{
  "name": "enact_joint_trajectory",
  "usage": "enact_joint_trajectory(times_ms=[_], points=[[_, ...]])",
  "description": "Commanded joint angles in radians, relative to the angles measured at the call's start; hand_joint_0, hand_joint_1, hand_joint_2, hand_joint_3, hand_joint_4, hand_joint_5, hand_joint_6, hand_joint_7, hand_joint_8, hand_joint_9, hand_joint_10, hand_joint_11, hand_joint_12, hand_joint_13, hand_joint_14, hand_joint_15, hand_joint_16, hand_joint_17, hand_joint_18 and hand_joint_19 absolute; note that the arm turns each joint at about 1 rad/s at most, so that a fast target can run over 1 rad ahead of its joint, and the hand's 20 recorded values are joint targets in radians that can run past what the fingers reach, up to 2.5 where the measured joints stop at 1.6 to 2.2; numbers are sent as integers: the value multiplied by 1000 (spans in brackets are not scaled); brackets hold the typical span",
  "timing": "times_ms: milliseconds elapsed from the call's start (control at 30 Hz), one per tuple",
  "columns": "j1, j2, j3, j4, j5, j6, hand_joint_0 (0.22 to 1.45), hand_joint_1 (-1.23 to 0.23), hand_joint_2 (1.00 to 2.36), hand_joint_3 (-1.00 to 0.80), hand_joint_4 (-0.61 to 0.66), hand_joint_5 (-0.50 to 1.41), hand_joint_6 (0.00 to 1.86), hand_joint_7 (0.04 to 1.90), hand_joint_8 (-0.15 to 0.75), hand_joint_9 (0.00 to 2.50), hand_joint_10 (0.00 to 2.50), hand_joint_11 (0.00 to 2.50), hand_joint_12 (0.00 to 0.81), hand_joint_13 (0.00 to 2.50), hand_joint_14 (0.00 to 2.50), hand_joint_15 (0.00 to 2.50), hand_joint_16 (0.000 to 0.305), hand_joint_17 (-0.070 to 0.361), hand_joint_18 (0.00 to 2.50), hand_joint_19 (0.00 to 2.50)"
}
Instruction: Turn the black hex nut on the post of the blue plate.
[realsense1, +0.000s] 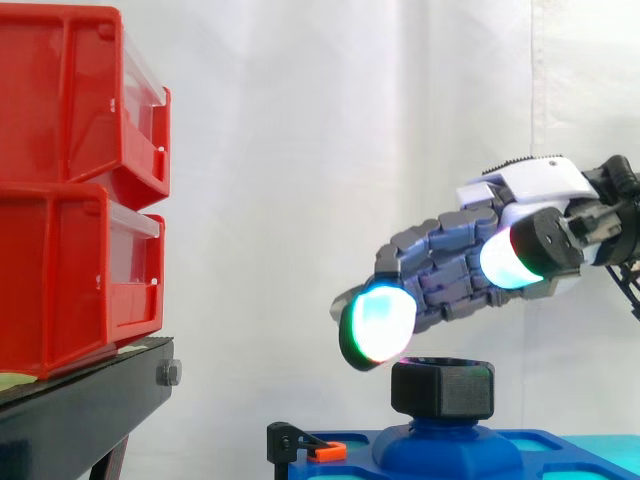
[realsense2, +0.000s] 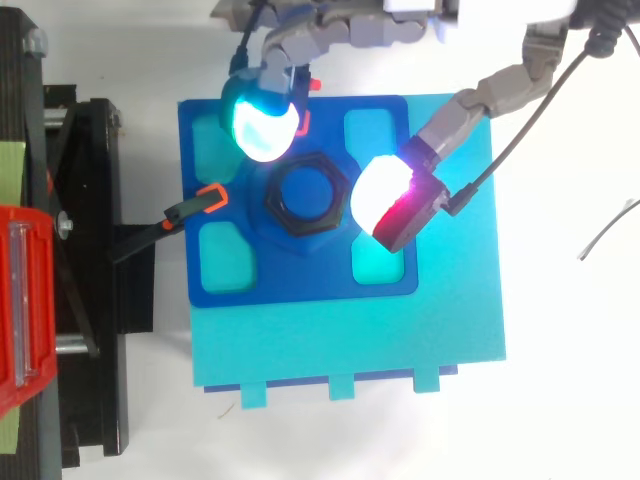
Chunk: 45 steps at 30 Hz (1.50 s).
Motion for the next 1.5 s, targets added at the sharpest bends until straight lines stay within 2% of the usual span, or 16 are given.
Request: enact_joint_trajectory(times_ms=[0,200,333,467,533,933,1067,1167,1233,1467], points=[[3,0,23,-23,0,-1,425,-557,1000,-500,164,-251,503,899,233,0,0,0,346,0,0,0,46,104,0,0],[15,0,40,-45,10,-2,426,-556,1000,-500,164,-251,503,899,232,0,0,0,346,0,0,0,46,104,0,0],[26,0,40,-43,36,-2,426,-554,1000,-500,163,-251,503,902,232,0,0,0,346,0,0,0,46,104,0,0],[38,0,40,-43,53,-2,426,-555,1000,-500,162,-251,503,898,231,0,0,0,346,0,0,0,46,104,0,0],[52,0,40,-43,67,-2,427,-559,1000,-500,162,-251,503,900,230,0,0,0,345,0,0,0,46,104,0,0],[76,0,39,-45,95,-2,427,-568,1000,-500,161,-251,503,898,229,0,0,0,346,0,0,0,46,103,0,0],[79,0,33,-48,99,-2,427,-561,1000,-500,160,-251,503,899,229,0,0,0,345,0,0,0,46,104,0,0],[81,0,0,-37,99,2,426,-560,1000,-500,160,-251,503,898,229,0,0,0,345,0,0,0,46,104,0,0],[82,0,-7,-33,99,5,426,-558,1000,-500,160,-251,503,898,228,0,0,0,345,0,0,0,46,104,0,0],[82,0,-9,-25,99,15,426,-554,1000,-500,160,-251,503,895,228,0,0,0,344,0,0,0,46,103,0,0]])
